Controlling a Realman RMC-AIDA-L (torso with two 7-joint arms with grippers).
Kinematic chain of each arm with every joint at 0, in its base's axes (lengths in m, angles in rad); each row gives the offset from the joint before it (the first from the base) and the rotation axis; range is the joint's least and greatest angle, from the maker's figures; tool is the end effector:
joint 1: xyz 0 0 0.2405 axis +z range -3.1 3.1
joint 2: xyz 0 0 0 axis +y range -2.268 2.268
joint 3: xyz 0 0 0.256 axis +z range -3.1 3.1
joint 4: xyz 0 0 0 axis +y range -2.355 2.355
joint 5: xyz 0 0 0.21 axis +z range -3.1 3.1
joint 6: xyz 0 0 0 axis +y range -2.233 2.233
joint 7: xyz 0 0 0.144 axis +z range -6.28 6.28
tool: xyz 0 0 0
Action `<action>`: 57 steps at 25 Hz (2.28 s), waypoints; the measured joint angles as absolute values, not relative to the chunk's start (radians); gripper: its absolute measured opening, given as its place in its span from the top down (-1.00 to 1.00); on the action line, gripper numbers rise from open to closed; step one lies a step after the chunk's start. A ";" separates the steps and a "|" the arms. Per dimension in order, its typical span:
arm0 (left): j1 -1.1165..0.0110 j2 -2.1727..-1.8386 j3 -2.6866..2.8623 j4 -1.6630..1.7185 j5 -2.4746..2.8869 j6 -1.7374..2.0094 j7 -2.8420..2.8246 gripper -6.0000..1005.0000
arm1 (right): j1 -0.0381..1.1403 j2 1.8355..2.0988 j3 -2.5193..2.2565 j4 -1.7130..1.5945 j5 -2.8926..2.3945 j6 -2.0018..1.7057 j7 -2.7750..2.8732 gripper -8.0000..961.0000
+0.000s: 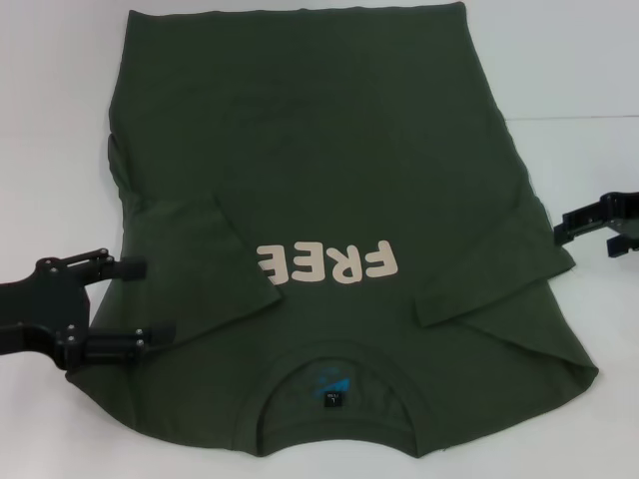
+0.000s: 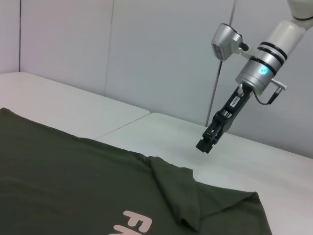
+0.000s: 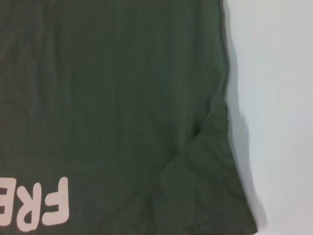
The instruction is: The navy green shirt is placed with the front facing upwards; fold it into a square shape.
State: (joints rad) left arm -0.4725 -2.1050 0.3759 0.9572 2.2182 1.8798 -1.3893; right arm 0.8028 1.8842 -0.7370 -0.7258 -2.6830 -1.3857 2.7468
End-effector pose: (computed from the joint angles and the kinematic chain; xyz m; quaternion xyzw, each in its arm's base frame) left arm -0.2793 0.2935 0.0631 -0.9444 -0.1874 -0.2254 0.1490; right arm 0.2792 0.4159 0.0847 -0.7177 0.6515 -0.0275 0.2441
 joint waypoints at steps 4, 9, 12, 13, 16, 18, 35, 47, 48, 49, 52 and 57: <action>-0.473 -2.106 0.377 0.957 2.218 1.877 -1.389 -0.87 | 0.801 1.889 -0.743 -0.703 -2.683 -1.361 2.739 -0.84; -0.472 -2.105 0.378 0.957 2.218 1.877 -1.388 -0.87 | 0.799 1.891 -0.747 -0.675 -2.683 -1.332 2.727 -0.84; -0.472 -2.105 0.378 0.957 2.218 1.877 -1.388 -0.87 | 0.799 1.895 -0.748 -0.672 -2.683 -1.320 2.720 -0.84; -0.472 -2.105 0.379 0.957 2.218 1.876 -1.388 -0.87 | 0.799 1.897 -0.749 -0.671 -2.683 -1.317 2.718 -0.84; -0.472 -2.105 0.379 0.957 2.218 1.876 -1.388 -0.87 | 0.799 1.902 -0.749 -0.671 -2.683 -1.308 2.714 -0.84; -0.472 -2.104 0.378 0.957 2.218 1.876 -1.388 -0.87 | 0.799 1.903 -0.749 -0.668 -2.683 -1.302 2.713 -0.84; -0.472 -2.103 0.379 0.957 2.218 1.874 -1.387 -0.87 | 0.800 1.923 -0.750 -0.658 -2.683 -1.264 2.690 -0.84; -0.473 -2.103 0.379 0.957 2.218 1.865 -1.387 -0.87 | 0.813 1.937 -0.750 -0.633 -2.681 -1.236 2.688 -0.82; -0.472 -2.103 0.379 0.957 2.218 1.865 -1.387 -0.87 | 0.814 1.939 -0.750 -0.633 -2.679 -1.233 2.688 -0.82; -0.472 -2.103 0.379 0.957 2.218 1.865 -1.387 -0.87 | 0.816 1.941 -0.750 -0.633 -2.677 -1.231 2.687 -0.82; -0.472 -2.103 0.379 0.957 2.218 1.865 -1.387 -0.87 | 0.822 1.945 -0.749 -0.633 -2.674 -1.227 2.687 -0.82; -0.472 -2.104 0.379 0.957 2.218 1.863 -1.387 -0.87 | 0.832 1.954 -0.745 -0.633 -2.672 -1.219 2.688 -0.82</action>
State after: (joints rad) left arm -0.4724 -2.1042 0.3789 0.9572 2.2182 1.8632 -1.3866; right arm 0.8316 1.9539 -0.7445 -0.6334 -2.6717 -1.2186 2.6876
